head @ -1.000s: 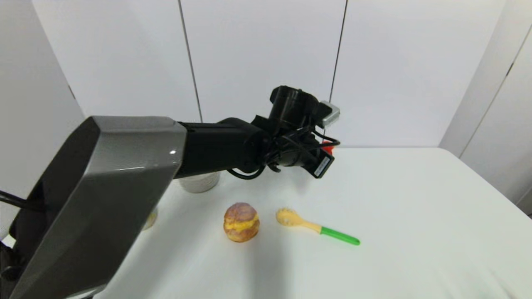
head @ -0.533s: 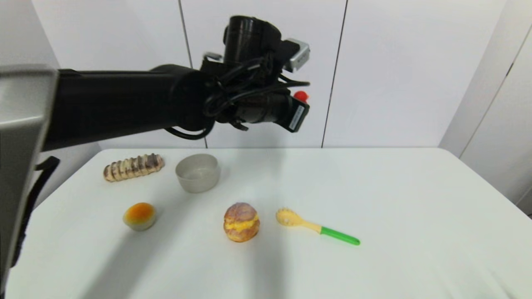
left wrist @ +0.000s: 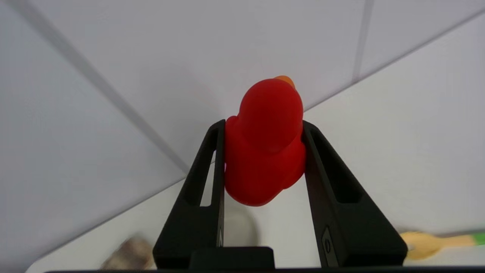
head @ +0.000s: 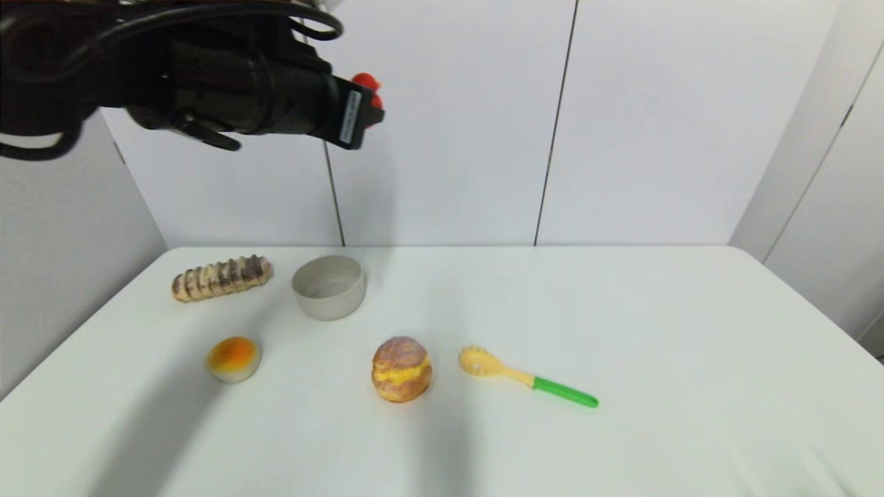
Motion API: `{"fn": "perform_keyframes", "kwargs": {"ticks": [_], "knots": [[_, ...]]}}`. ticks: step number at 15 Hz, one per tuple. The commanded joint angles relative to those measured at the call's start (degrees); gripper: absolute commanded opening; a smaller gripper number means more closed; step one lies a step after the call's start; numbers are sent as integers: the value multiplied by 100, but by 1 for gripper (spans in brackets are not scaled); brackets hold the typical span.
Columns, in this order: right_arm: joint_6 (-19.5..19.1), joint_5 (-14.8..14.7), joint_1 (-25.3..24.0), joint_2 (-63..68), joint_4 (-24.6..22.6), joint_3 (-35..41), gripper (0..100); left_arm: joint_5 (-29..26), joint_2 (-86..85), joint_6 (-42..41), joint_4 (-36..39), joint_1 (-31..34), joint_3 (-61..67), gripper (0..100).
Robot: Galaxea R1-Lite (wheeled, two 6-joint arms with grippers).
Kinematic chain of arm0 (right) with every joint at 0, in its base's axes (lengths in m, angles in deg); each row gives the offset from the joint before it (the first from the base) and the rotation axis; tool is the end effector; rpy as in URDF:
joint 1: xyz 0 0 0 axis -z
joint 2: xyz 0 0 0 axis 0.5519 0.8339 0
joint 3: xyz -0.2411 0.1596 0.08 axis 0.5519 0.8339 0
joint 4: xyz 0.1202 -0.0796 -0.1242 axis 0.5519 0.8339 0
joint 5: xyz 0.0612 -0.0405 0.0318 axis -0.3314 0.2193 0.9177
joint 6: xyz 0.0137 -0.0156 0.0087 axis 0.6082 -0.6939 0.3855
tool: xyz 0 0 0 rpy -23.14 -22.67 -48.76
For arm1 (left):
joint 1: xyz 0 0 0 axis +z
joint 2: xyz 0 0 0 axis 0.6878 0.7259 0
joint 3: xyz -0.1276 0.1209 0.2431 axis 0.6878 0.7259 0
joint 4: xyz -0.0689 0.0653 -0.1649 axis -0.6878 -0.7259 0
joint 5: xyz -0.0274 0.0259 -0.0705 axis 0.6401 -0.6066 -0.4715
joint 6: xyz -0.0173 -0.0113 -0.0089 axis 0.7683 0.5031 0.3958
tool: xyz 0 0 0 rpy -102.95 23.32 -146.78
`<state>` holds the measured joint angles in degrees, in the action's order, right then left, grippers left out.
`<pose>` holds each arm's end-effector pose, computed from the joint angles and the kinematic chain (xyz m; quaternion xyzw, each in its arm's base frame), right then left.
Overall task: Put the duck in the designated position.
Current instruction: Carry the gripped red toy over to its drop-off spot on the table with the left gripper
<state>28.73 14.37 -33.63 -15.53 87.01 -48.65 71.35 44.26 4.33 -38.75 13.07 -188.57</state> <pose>-0.0229 0.0001 0.0764 -0.0036 -0.0051 0.0039 1.0000 0.2749 -0.1576 0.3531 0.1513 0.0798 -0.2037 0.9640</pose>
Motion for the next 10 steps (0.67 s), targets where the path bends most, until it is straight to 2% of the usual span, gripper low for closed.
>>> {"fn": "perform_keyframes", "kwargs": {"ticks": [1, 10], "knots": [[-2, 5, -4, 7, -2, 0, 100, 217, -1233, -9, -31, 833, 1053, 0], [-2, 5, -4, 7, -2, 0, 100, 253, -2499, -27, -22, 2143, 2873, 0]]}}
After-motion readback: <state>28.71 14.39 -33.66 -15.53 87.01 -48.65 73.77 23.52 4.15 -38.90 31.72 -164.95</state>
